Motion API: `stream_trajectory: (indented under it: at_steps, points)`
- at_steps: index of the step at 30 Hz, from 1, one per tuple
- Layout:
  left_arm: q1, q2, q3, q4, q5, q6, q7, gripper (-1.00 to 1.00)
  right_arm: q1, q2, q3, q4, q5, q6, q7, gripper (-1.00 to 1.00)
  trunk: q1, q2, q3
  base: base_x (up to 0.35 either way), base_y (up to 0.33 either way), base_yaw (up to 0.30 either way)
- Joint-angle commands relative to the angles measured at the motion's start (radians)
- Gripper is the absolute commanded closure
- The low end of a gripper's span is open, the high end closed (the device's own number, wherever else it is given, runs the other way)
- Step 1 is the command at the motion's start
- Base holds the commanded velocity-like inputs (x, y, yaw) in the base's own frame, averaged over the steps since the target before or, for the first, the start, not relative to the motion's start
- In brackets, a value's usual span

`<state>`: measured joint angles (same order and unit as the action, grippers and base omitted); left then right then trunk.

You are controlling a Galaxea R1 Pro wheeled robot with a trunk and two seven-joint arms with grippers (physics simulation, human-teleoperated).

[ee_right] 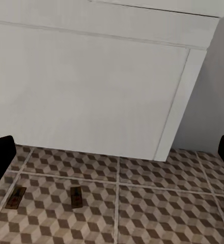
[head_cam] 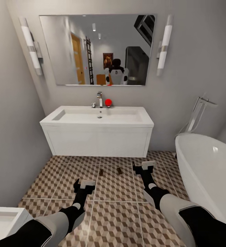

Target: Take the four mousetraps from the cabinet in the bathroom and place them on the bathroom floor. Make sure all four end up on the same floor surface, and ensure that at least two of them are either under or directly next to the same bathroom sink.

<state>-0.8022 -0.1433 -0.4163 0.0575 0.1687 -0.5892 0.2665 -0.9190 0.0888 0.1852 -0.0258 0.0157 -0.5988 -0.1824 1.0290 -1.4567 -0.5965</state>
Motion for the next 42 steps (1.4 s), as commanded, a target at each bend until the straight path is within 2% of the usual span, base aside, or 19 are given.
stream_trajectory:
  at_steps: [1, 42]
  points:
    - [-0.002, -0.001, -0.009, 0.005, 0.008, -0.006, 0.002, -1.00, -0.001, 0.000, 0.008, 0.001, 0.002, -0.001, -0.009, -1.00, -0.004, 0.007, 0.003, 0.000, 0.000, 0.000]
    - [0.000, -0.002, -0.009, 0.007, 0.008, -0.006, 0.002, -1.00, 0.005, 0.000, 0.007, 0.000, 0.002, 0.000, -0.009, -1.00, -0.161, 0.294, 0.172, 0.000, 0.000, 0.000]
